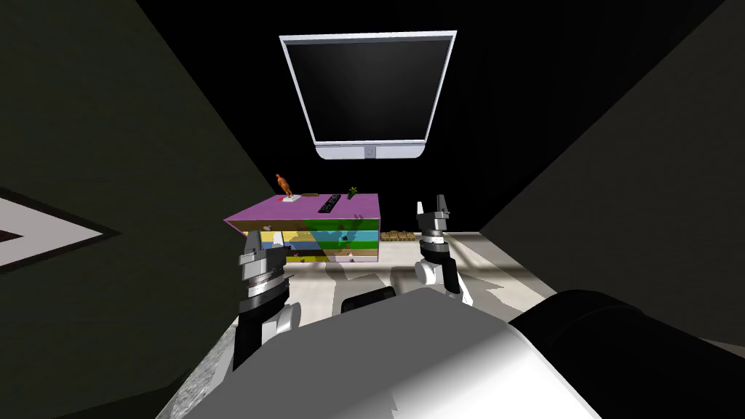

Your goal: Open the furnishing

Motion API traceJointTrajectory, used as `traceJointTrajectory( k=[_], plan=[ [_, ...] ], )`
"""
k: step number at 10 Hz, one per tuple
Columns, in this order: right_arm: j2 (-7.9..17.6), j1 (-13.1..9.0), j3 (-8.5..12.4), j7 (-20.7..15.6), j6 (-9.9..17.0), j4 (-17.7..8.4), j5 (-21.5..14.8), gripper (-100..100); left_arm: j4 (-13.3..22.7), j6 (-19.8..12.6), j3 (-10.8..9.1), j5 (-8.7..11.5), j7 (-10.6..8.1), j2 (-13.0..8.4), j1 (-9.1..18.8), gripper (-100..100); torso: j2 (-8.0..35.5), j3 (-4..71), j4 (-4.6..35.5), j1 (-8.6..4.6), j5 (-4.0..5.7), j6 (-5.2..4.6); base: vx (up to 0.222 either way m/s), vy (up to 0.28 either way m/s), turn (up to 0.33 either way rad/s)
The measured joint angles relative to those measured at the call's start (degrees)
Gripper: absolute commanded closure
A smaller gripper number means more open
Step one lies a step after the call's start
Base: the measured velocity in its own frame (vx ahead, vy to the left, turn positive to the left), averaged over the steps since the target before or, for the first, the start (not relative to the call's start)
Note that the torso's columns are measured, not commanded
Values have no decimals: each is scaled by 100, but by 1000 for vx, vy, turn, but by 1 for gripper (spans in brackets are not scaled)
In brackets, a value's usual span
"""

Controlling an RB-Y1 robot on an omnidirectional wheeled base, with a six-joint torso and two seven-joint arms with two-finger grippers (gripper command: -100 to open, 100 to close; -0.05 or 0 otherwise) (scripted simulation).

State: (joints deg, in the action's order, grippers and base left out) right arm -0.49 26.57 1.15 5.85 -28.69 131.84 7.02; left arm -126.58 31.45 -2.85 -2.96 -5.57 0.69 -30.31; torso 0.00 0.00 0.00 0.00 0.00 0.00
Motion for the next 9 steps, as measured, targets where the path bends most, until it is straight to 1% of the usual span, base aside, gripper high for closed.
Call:
traceJointTrajectory(
  k=[1,2,9],
  plan=[
    [0,0,0,0,0,0,0,0,0,0,0,0,0,0,0,0,232,467,235,0,0,0,0,0,0],
    [0,0,0,0,0,0,0,0,0,0,0,0,0,0,0,0,597,1200,600,0,0,0,0,0,0],
    [0,0,0,0,-1,2,0,0,-2,1,0,0,0,0,0,0,3539,7073,3537,0,0,0,0,0,0]
  ],
)
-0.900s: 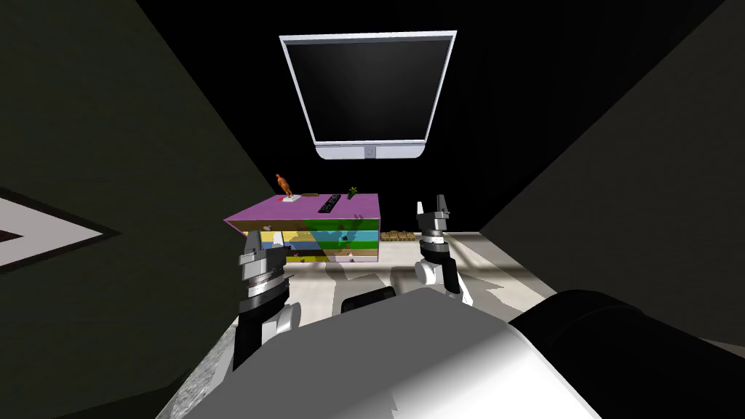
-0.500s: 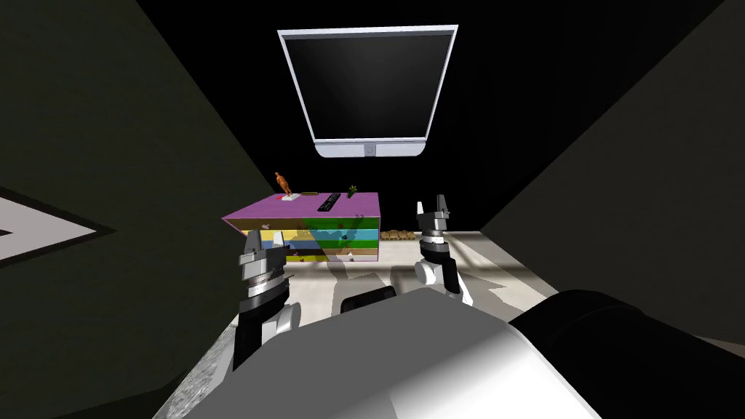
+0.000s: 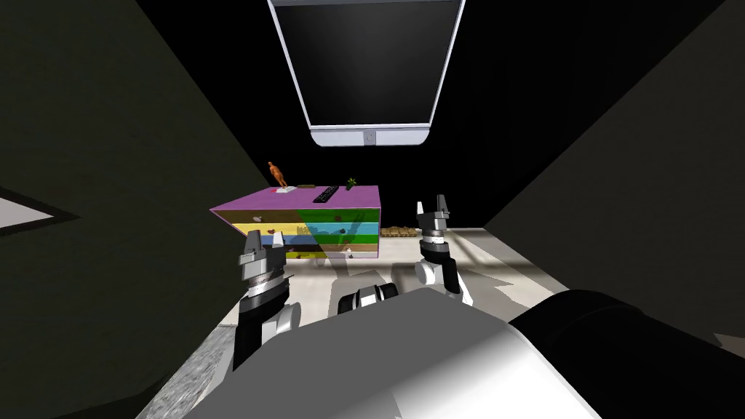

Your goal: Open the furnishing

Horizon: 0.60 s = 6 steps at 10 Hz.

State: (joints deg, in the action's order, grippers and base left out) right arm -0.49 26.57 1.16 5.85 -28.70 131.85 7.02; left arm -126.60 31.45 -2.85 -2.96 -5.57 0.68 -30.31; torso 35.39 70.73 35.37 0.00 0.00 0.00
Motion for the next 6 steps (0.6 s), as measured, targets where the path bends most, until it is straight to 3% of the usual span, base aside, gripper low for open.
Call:
traceJointTrajectory(
  k=[1,3,6],
  plan=[
    [0,0,0,0,0,0,0,0,0,0,0,0,0,0,0,-100,423,846,423,0,0,0,17,-5,-6],
    [0,1,0,0,1,-3,0,0,76,0,12,-6,10,-234,14,-100,664,1356,666,0,0,0,27,-7,-11],
    [0,1,0,0,1,-3,0,0,309,-35,8,-8,29,-588,109,-100,685,1386,689,-4,1,0,55,-18,-18]
  ],
)
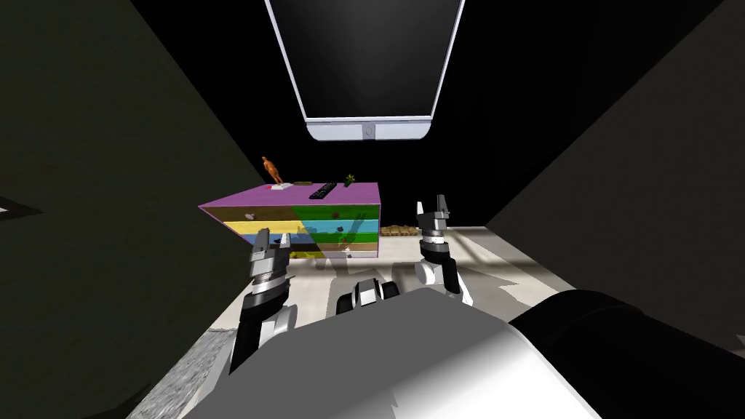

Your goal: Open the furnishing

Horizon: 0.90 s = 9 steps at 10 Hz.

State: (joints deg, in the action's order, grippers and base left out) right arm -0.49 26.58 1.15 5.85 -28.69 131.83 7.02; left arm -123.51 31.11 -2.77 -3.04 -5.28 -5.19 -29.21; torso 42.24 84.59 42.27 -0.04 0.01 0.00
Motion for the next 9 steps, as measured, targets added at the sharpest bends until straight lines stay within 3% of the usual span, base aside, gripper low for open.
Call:
traceJointTrajectory(
  k=[4,9],
  plan=[
    [0,0,0,0,0,0,0,0,545,-94,11,-11,50,-302,190,-100,6,-3,2,1,0,0,91,-23,-24],
    [0,0,0,0,0,0,0,0,1118,-234,62,-49,136,-349,425,-100,3,-1,1,0,0,0,72,-15,-20]
  ],
)
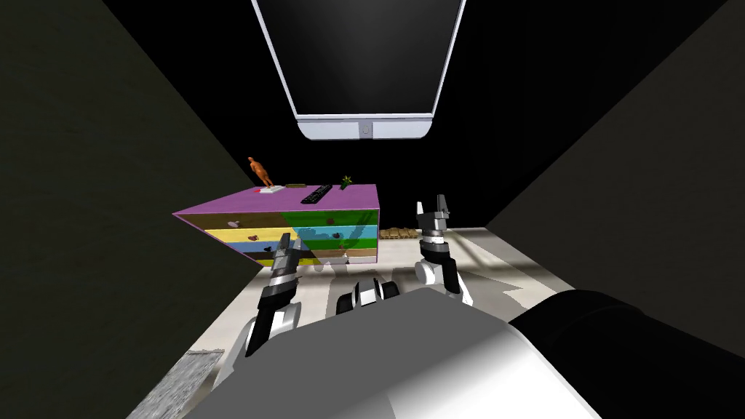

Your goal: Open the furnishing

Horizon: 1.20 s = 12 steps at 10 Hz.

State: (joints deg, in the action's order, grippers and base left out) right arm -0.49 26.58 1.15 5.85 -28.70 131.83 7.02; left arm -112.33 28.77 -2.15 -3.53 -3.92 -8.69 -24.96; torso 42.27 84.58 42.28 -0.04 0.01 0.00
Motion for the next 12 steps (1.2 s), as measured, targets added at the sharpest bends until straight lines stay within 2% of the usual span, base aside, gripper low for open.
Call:
traceJointTrajectory(
  k=[4,8,12],
  plan=[
    [0,0,0,0,0,0,0,0,510,-55,-19,7,24,-48,189,-100,-2,1,-1,7,-2,0,82,-17,-24],
    [0,0,0,0,0,0,0,0,1003,-163,44,-39,120,36,351,-100,2,-2,1,5,-2,0,91,-15,-25],
    [0,0,0,0,0,0,0,0,1531,-259,32,-39,149,13,589,-100,5,-3,1,4,-2,0,82,-18,-26]
  ],
)
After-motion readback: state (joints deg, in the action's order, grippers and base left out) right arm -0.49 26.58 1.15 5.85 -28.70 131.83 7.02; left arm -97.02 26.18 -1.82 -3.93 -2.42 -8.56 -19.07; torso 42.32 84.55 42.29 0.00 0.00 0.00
